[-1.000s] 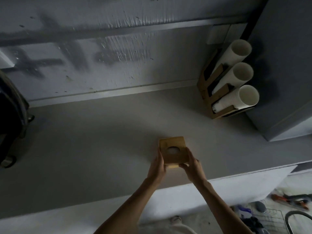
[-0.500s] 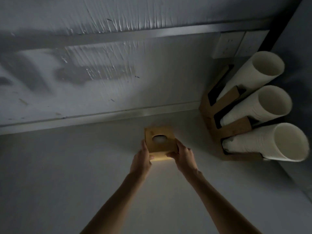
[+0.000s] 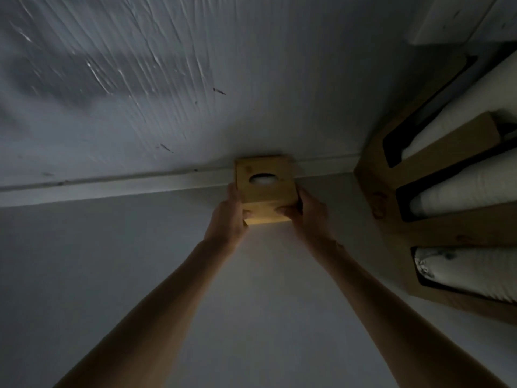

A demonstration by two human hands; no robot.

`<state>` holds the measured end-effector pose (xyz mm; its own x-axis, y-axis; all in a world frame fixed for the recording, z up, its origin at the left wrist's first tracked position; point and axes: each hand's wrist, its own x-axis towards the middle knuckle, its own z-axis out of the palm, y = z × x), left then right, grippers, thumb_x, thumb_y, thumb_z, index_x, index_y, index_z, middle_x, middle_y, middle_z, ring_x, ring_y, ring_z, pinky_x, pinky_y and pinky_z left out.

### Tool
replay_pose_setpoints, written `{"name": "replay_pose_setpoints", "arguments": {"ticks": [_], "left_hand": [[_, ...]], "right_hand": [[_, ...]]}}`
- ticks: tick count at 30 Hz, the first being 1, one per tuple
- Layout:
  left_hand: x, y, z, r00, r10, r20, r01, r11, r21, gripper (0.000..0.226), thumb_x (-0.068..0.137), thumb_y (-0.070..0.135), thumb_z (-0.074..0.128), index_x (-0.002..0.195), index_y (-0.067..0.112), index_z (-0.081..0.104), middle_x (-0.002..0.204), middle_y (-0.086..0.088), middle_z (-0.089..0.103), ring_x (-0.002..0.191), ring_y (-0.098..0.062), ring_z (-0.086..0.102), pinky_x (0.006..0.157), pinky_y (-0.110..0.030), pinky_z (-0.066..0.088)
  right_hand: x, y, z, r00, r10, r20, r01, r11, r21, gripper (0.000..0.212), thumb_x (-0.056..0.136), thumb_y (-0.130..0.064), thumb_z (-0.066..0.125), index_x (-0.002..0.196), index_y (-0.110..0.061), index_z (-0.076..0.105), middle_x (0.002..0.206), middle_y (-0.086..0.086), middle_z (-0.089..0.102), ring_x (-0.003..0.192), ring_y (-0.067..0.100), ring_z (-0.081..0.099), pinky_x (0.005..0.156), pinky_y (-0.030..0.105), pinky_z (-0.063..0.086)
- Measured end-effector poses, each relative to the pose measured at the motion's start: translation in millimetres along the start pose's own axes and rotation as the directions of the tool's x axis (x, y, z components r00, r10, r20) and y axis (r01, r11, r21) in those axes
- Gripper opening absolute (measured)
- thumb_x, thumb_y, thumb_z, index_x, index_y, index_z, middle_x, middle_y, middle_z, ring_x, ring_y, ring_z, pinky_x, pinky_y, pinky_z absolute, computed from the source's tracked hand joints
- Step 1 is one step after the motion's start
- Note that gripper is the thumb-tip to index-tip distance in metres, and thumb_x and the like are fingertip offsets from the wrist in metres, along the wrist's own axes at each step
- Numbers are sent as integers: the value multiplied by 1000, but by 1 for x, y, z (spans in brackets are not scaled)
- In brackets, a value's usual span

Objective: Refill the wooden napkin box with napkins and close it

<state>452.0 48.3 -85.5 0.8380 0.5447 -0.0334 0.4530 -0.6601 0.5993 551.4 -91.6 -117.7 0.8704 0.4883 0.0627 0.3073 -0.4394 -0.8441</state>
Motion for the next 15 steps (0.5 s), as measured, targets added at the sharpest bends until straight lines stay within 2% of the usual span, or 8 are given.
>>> {"name": "replay_pose_setpoints", "arguments": {"ticks": [4, 8, 10, 12, 14, 15], "left_hand": [[1, -3, 4, 999, 32, -21, -33, 998, -60, 59, 83, 0, 63, 133, 9, 34, 102, -12, 72, 94, -25, 70, 71, -22, 45], [-1, -10, 7, 999, 50, -17, -52, 993, -107, 63, 83, 0, 62, 137, 11, 32, 102, -10, 73, 91, -17, 71, 72, -19, 48], [2, -10, 8, 999, 34, -15, -35, 995, -95, 56, 84, 6, 65, 132, 9, 37, 103, -13, 71, 92, -24, 70, 72, -22, 46], [9, -6, 3, 998, -49, 29, 52, 993, -110, 50, 83, 15, 69, 125, 8, 43, 108, -18, 66, 99, -32, 66, 78, -29, 49], [-2, -12, -1, 982, -150, 117, 158, 985, -65, 52, 80, 22, 73, 123, 5, 48, 119, -21, 61, 110, -36, 59, 88, -38, 50], [-16, -15, -3, 968, -194, 161, 193, 981, 21, 59, 79, 24, 74, 126, 3, 46, 125, -22, 58, 116, -37, 55, 93, -40, 47]], "right_hand": [[-2, 3, -3, 999, -49, -11, 49, 998, -28, 57, 80, -21, 70, 135, -21, 52, 120, 3, 68, 109, 20, 61, 78, 15, 39], [-6, 5, 0, 999, -27, -18, 26, 999, -43, 58, 84, -22, 68, 138, -23, 48, 127, 2, 65, 116, 21, 57, 88, 22, 41], [-8, 4, 1, 1000, -1, -12, 1, 1000, -15, 53, 83, -20, 68, 134, -22, 52, 125, 2, 65, 114, 19, 58, 82, 19, 39], [-7, 5, 2, 999, 47, 13, -47, 999, 8, 49, 82, -22, 68, 129, -17, 55, 121, 7, 66, 109, 17, 60, 76, 16, 36], [-25, 7, 8, 996, 88, 7, -88, 996, -18, 49, 84, -24, 64, 132, -16, 52, 123, 11, 65, 113, 27, 61, 79, 24, 43], [-41, 5, 10, 993, 117, -26, -118, 991, -57, 53, 85, -23, 64, 135, -18, 48, 125, 12, 64, 114, 31, 60, 82, 29, 47]]}}
